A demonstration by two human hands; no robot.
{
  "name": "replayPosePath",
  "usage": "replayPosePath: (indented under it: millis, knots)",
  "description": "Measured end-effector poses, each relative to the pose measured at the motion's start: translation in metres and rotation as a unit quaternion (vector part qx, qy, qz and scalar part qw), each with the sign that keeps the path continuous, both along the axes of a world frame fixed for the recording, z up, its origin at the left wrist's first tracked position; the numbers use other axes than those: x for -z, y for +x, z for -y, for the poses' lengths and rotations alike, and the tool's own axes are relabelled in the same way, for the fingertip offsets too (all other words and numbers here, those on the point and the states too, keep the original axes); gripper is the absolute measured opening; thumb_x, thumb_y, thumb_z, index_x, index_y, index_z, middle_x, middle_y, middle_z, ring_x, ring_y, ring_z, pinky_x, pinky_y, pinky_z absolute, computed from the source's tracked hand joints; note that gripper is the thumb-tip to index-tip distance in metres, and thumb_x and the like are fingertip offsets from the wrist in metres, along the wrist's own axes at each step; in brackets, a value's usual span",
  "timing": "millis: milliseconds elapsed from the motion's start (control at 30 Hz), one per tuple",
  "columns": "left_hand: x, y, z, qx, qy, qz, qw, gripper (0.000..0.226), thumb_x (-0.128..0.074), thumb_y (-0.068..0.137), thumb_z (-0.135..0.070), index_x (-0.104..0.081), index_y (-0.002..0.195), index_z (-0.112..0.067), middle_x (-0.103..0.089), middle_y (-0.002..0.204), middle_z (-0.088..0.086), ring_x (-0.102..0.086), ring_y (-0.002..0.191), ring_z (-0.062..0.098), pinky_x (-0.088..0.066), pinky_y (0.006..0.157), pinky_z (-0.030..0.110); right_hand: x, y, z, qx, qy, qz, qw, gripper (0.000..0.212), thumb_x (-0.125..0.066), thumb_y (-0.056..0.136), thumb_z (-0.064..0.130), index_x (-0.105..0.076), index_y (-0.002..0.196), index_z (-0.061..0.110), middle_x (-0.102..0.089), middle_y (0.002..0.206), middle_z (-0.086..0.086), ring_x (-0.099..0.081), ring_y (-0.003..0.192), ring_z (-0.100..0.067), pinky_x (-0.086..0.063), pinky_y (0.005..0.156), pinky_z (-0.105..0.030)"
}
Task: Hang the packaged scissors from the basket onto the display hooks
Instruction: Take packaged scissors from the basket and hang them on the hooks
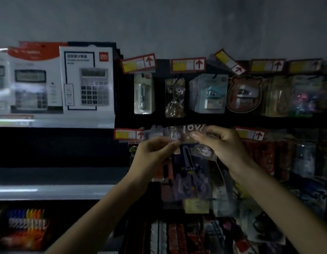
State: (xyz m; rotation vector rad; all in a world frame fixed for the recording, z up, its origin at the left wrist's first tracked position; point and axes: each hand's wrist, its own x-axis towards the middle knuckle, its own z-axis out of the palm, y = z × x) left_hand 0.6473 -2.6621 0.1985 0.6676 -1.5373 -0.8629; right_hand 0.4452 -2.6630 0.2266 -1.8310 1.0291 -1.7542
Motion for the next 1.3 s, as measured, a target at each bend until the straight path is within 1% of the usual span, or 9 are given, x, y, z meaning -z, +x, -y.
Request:
replayPosePath:
  millis: [167, 300, 433, 500, 567, 733, 867, 1033, 1300]
  knots:
    - [-0.036, -0.029, 0.013, -0.042, -0.038, -0.031, 0.998, 0.021, -0.071, 0.094, -0.026, -0.074, 0.097, -0.005, -0.077, 0.089, 0.009, -0.074, 0.08, 0.019, -0.056, 0.066, 0.026, -0.033, -0.015, 0.02, -0.019, 0.033, 0.021, 0.999, 0.015, -0.081, 0.084, 0.03, -0.081, 0.089, 0.017, -0.078, 0.089, -0.001, -0.075, 0.089, -0.015, -0.056, 0.08, -0.029]
    - [-0.063, -0.046, 0.024, -0.096, -0.06, -0.043, 0.993, 0.023, -0.073, 0.091, -0.027, -0.076, 0.088, -0.005, -0.076, 0.083, 0.009, -0.074, 0.075, 0.023, -0.061, 0.068, 0.035, -0.058, -0.025, 0.033, -0.059, 0.068, 0.042, 0.995, 0.016, -0.083, 0.081, 0.03, -0.08, 0.088, 0.017, -0.078, 0.083, 0.002, -0.075, 0.081, -0.012, -0.054, 0.071, -0.023]
    - [-0.084, -0.05, 0.038, -0.112, -0.039, -0.062, 0.991, 0.022, -0.072, 0.09, -0.029, -0.076, 0.085, -0.008, -0.074, 0.092, 0.021, -0.071, 0.092, 0.042, -0.061, 0.086, 0.053, -0.08, -0.031, 0.047, -0.062, 0.077, 0.041, 0.994, 0.023, -0.085, 0.078, 0.031, -0.081, 0.091, 0.014, -0.079, 0.091, -0.001, -0.074, 0.096, -0.021, -0.054, 0.092, -0.036]
    - [-0.093, -0.051, 0.046, -0.117, -0.026, -0.06, 0.991, 0.026, -0.072, 0.091, -0.027, -0.074, 0.085, -0.002, -0.072, 0.09, 0.027, -0.072, 0.079, 0.039, -0.064, 0.075, 0.046, -0.088, -0.028, 0.054, -0.065, 0.08, 0.057, 0.993, 0.019, -0.084, 0.079, 0.03, -0.08, 0.091, 0.015, -0.079, 0.089, 0.001, -0.073, 0.093, -0.018, -0.056, 0.084, -0.03]
    - [-0.101, -0.05, 0.051, -0.127, -0.016, -0.055, 0.99, 0.027, -0.072, 0.092, -0.026, -0.072, 0.086, 0.001, -0.068, 0.075, 0.022, -0.066, 0.059, 0.022, -0.057, 0.055, 0.029, -0.095, -0.023, 0.06, -0.06, 0.073, 0.06, 0.994, 0.013, -0.083, 0.081, 0.028, -0.079, 0.087, 0.017, -0.078, 0.085, 0.002, -0.072, 0.086, -0.016, -0.054, 0.074, -0.025]
    - [-0.123, -0.042, 0.066, -0.12, -0.015, -0.05, 0.991, 0.025, -0.073, 0.092, -0.028, -0.072, 0.089, -0.004, -0.067, 0.075, 0.011, -0.064, 0.066, 0.023, -0.058, 0.066, 0.034, -0.113, -0.014, 0.075, -0.03, 0.072, 0.091, 0.993, 0.013, -0.082, 0.083, 0.023, -0.077, 0.091, 0.015, -0.074, 0.086, 0.003, -0.065, 0.079, -0.008, -0.042, 0.063, -0.019]
    - [-0.146, -0.034, 0.078, -0.137, -0.052, -0.038, 0.988, 0.018, -0.072, 0.093, -0.024, -0.071, 0.098, -0.007, -0.074, 0.08, 0.003, -0.073, 0.068, 0.012, -0.059, 0.064, 0.025, -0.125, -0.013, 0.085, -0.009, 0.069, 0.101, 0.992, 0.009, -0.082, 0.084, 0.023, -0.075, 0.088, 0.018, -0.073, 0.087, 0.003, -0.065, 0.08, -0.009, -0.043, 0.064, -0.021]
    - [-0.174, -0.031, 0.082, -0.143, -0.078, -0.003, 0.987, 0.011, -0.068, 0.096, -0.016, -0.068, 0.088, -0.008, -0.071, 0.086, 0.014, -0.069, 0.069, 0.016, -0.058, 0.058, 0.022, -0.137, -0.011, 0.092, 0.022, 0.095, 0.104, 0.99, 0.017, -0.085, 0.079, 0.024, -0.079, 0.088, 0.01, -0.078, 0.091, -0.007, -0.072, 0.091, -0.028, -0.057, 0.089, -0.039]
    - [-0.19, -0.028, 0.082, -0.109, -0.073, -0.009, 0.991, 0.012, -0.063, 0.098, -0.014, -0.069, 0.09, -0.009, -0.068, 0.081, 0.007, -0.062, 0.063, 0.009, -0.053, 0.055, 0.016, -0.148, -0.011, 0.089, 0.01, 0.143, 0.103, 0.984, 0.014, -0.082, 0.083, 0.02, -0.076, 0.091, 0.01, -0.077, 0.072, -0.009, -0.074, 0.064, -0.026, -0.061, 0.062, -0.033]
